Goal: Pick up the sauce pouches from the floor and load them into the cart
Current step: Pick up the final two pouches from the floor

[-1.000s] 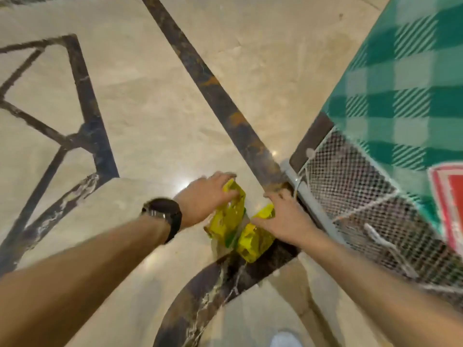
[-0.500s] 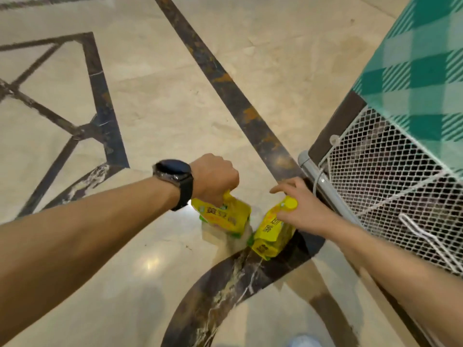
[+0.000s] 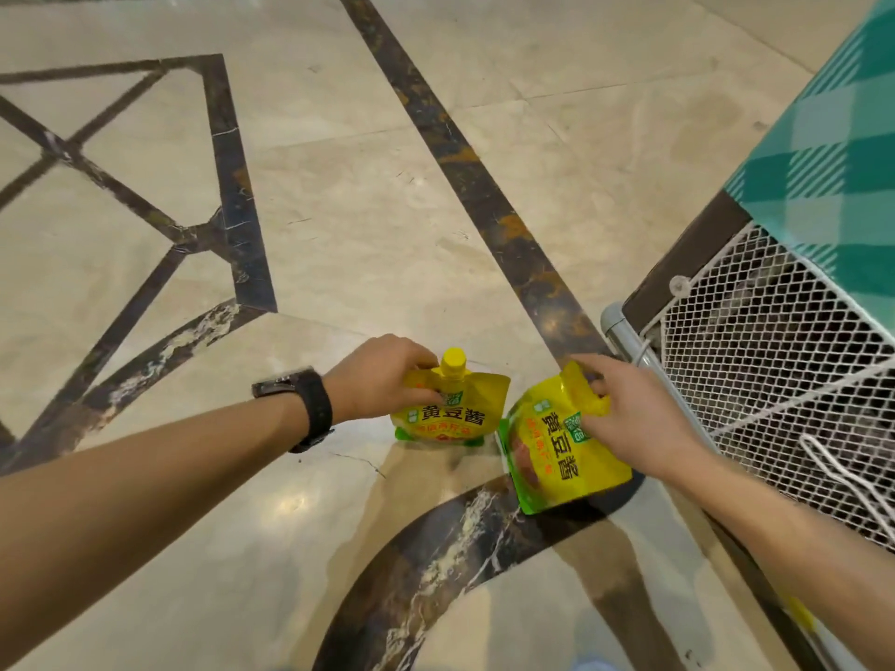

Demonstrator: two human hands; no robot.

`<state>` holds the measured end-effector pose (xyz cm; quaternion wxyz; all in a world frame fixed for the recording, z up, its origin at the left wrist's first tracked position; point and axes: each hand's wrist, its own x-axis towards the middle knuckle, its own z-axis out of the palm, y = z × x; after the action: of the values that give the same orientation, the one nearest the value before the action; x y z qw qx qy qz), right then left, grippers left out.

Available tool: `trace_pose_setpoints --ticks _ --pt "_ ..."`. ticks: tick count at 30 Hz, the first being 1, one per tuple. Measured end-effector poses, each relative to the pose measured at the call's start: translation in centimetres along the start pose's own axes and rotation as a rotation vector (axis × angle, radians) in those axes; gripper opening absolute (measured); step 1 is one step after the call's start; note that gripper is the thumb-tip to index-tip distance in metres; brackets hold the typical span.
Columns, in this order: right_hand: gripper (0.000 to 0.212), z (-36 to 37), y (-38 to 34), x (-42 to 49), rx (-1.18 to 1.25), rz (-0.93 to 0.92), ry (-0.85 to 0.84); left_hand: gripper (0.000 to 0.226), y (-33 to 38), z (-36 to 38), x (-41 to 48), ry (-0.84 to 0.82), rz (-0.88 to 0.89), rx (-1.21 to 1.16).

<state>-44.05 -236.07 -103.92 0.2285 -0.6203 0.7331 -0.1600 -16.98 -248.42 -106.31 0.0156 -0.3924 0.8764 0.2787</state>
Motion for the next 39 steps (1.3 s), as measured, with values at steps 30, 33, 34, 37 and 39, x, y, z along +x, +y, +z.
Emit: trace_pose_setpoints --ticks 30,33,34,37,39 --pt "0.021 5.8 6.7 1.5 0.959 0.368 -0.065 0.055 -5.1 8.4 -0.5 -0.053 -0.46 -1.089" --pt "0.053 5.6 7.1 2.8 0.932 0.379 -0.084 0.054 -6.1 8.9 -1.1 -0.049 -0.614 -1.098" --pt "0.065 5.3 7.0 3.4 0.926 0.377 -0.103 0.057 -6.1 8.9 -1.2 -0.035 -0.634 -1.104" --pt "0.056 5.0 6.8 5.9 0.952 0.428 -0.191 0.058 -5.3 9.3 -1.2 0.057 -0.622 -1.083" --pt "0.044 5.4 6.7 7.6 0.947 0.501 -0.287 0.065 -5.0 10.1 -1.1 0.108 -0.604 -1.048"
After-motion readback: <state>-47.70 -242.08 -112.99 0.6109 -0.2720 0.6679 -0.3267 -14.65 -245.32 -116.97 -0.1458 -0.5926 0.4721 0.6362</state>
